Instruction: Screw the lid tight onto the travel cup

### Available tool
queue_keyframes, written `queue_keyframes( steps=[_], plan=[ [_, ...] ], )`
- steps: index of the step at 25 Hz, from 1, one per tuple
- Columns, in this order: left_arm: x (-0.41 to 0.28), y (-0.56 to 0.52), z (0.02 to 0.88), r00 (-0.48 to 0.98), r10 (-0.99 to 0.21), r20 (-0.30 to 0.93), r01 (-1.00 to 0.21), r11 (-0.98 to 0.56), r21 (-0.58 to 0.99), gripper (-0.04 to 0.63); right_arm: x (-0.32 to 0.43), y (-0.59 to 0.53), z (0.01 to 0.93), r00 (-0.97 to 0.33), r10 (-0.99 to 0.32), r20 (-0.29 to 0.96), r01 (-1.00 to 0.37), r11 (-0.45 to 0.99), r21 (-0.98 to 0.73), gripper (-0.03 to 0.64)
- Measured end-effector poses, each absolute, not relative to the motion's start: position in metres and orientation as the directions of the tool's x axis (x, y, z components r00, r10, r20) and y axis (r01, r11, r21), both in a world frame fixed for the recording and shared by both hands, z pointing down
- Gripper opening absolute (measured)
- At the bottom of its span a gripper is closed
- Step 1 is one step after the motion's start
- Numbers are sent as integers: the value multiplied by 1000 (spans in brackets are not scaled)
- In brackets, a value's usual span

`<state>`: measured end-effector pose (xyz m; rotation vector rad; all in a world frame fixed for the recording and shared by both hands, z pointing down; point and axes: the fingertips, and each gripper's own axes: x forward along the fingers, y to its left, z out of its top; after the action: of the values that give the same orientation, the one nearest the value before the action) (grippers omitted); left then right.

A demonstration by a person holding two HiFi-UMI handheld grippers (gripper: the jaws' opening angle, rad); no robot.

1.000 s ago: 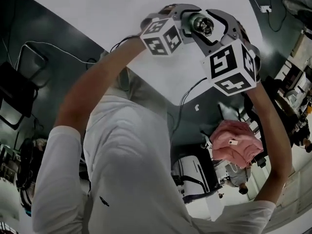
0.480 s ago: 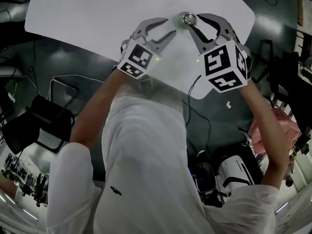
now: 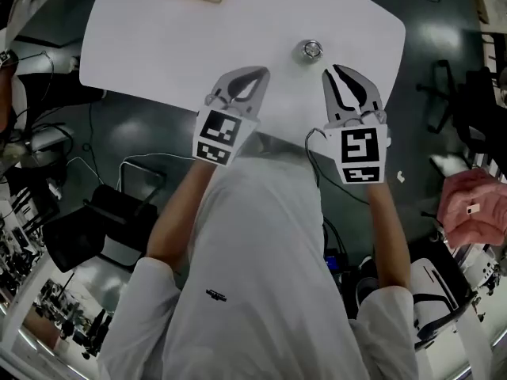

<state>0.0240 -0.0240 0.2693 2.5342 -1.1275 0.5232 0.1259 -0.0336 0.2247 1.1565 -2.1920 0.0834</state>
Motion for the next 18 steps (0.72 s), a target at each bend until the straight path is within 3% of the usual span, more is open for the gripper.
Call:
queue_keyframes(
  steps=[8, 11, 18],
  plan=[
    [-19, -2, 188, 577, -766, 282, -816, -556, 157, 2, 157, 4, 167, -345, -833, 431, -876, 451, 170, 46],
    [-34, 4, 157, 565, -795, 221, -825, -545, 149, 2, 168, 17, 149, -302, -889, 344, -916, 370, 152, 6],
    [-54, 14, 132, 551, -808, 211, -834, -542, 100, 2, 165, 41, 146, -292, -915, 278, -916, 351, 192, 2]
  ],
)
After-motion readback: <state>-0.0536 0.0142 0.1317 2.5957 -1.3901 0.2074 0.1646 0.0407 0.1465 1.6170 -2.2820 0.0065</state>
